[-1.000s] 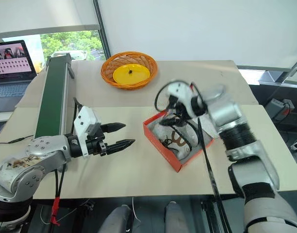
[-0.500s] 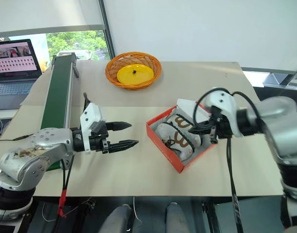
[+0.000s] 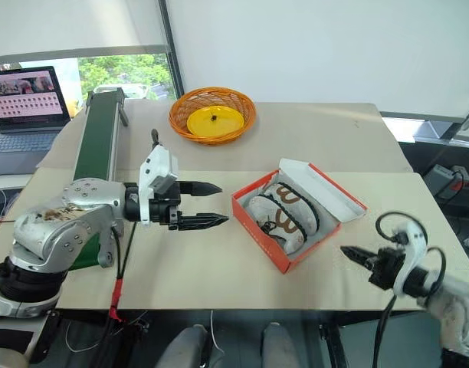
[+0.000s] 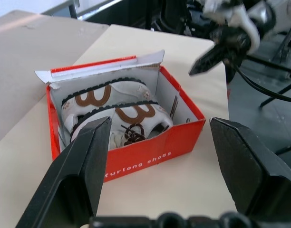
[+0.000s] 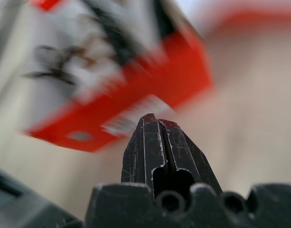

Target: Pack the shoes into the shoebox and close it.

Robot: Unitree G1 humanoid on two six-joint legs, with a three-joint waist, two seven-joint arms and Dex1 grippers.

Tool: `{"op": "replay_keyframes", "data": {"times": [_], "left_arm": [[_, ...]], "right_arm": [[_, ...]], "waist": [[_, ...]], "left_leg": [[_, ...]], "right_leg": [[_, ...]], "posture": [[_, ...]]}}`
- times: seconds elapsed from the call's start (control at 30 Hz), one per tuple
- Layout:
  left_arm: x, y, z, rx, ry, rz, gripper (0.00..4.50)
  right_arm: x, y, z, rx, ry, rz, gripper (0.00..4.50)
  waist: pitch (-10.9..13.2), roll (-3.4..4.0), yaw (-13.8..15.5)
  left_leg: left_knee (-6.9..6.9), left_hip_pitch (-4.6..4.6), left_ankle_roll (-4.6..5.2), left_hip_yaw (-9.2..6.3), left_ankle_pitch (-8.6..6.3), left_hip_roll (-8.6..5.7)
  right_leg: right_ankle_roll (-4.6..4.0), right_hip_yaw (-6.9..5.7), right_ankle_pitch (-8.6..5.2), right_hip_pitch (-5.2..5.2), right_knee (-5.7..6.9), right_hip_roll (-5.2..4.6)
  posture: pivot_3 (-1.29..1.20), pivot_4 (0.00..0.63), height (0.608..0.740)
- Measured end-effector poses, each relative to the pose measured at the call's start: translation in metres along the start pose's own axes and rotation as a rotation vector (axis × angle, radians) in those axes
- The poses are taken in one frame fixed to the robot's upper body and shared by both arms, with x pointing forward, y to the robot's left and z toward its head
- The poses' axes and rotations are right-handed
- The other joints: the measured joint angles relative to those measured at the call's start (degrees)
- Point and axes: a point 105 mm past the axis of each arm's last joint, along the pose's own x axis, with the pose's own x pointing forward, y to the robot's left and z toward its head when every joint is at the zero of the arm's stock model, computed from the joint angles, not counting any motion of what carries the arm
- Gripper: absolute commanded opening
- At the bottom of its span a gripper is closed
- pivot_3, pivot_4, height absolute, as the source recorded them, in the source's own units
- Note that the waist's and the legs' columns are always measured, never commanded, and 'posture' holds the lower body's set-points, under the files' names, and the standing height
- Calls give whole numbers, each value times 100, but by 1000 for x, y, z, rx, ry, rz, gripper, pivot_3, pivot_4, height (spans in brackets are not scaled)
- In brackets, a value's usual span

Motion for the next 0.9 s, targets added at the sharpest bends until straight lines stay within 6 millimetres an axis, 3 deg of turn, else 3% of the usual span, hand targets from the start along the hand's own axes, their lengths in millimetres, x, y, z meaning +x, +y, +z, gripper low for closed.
{"op": "replay_keyframes", "data": {"times": [0.1, 0.3, 0.63, 0.9], "left_arm": [[-1, 0, 0, 1, 2, 10, 3522], [-7, 1, 0, 3, 15, 49, 3522], [-15, 0, 2, -18, 20, 99, 3522], [-15, -3, 6, -14, 15, 109, 3522]], "right_arm": [[1, -23, -1, -10, -32, -76, 82], [21, -38, -3, -51, -44, -110, 82], [74, -33, 24, -203, -120, -90, 82], [87, -33, 40, -271, -200, -100, 82]], "waist": [[-3, 11, -61], [-3, 12, -130], [-3, 12, -118], [-3, 12, -114]], "left_leg": [[-1, 9, 0, 2, 0, 19], [-1, 15, 0, 2, 0, 44], [-1, 13, -1, 4, 0, 44], [-2, 12, -1, 3, 0, 45]], "right_leg": [[12, 3, -8, 4, 6, 23], [-2, 9, 0, 3, 7, 52], [-23, 13, 13, 1, 4, 53], [-40, 12, 23, 1, 0, 54]], "posture": [[0, 150, 740], [0, 150, 740], [0, 150, 740], [0, 150, 740]]}}
